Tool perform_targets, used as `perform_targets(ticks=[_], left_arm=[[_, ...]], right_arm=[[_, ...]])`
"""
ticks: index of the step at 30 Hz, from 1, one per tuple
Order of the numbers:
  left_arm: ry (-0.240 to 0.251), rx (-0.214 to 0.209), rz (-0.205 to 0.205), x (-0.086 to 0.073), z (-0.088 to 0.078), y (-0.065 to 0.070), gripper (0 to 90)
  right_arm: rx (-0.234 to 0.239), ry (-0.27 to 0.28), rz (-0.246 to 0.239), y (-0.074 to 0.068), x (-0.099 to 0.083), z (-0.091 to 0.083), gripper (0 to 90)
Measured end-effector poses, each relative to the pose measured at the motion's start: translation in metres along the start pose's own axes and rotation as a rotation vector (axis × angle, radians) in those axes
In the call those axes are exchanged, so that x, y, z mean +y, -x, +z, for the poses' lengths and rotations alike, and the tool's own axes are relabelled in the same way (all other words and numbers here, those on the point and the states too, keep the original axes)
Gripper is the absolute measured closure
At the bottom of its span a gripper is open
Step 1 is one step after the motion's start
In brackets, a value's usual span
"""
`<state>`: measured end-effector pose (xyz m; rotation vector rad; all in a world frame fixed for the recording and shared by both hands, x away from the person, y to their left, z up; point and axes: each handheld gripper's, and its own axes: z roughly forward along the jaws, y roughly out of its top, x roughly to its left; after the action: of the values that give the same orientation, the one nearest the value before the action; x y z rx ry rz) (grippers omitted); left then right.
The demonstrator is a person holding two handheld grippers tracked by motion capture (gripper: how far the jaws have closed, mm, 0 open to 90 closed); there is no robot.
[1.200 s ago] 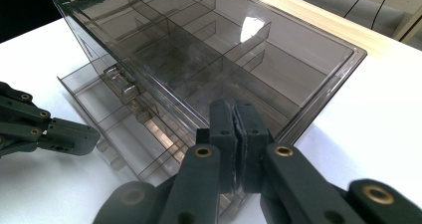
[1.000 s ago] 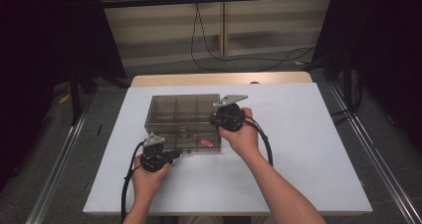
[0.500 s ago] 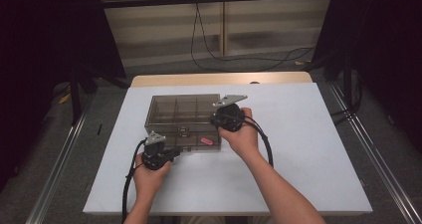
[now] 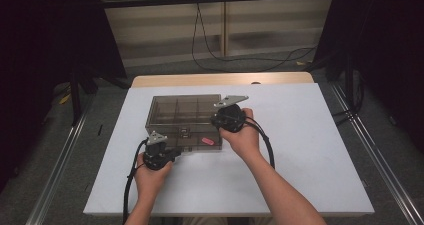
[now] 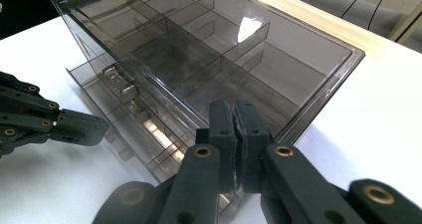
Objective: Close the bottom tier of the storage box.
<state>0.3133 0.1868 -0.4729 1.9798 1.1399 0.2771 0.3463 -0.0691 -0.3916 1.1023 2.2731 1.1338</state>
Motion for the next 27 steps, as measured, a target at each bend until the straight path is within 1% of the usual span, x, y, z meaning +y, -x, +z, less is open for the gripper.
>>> perform_targets(ticks=[5, 12, 13, 14, 15, 27], left_arm=[[0.008, 0.008, -0.003, 0.0007, 0.0013, 0.0003, 90.0], [0.011, 0.009, -0.008, 0.0014, 0.0020, 0.0006, 90.0], [0.003, 0.008, 0.004, 0.0016, 0.0015, -0.0001, 90.0], [0.004, 0.004, 0.004, 0.0017, 0.0017, 0.0001, 90.0], [0.012, 0.006, -0.005, 0.0018, 0.0023, 0.0012, 90.0], [0.017, 0.014, -0.006, 0.0024, 0.0029, 0.0014, 89.6]], right_arm=[[-0.004, 0.000, 0.002, -0.0005, -0.0003, -0.0002, 87.6], [-0.002, 0.007, 0.003, 0.0000, -0.0011, -0.0002, 87.6], [-0.002, 0.008, 0.005, 0.0000, -0.0012, -0.0002, 87.6], [-0.002, 0.008, 0.005, 0.0000, -0.0012, -0.0002, 87.6], [-0.002, 0.008, 0.005, -0.0001, -0.0012, -0.0002, 87.6], [-0.004, 0.006, 0.006, -0.0002, -0.0009, -0.0002, 87.5]])
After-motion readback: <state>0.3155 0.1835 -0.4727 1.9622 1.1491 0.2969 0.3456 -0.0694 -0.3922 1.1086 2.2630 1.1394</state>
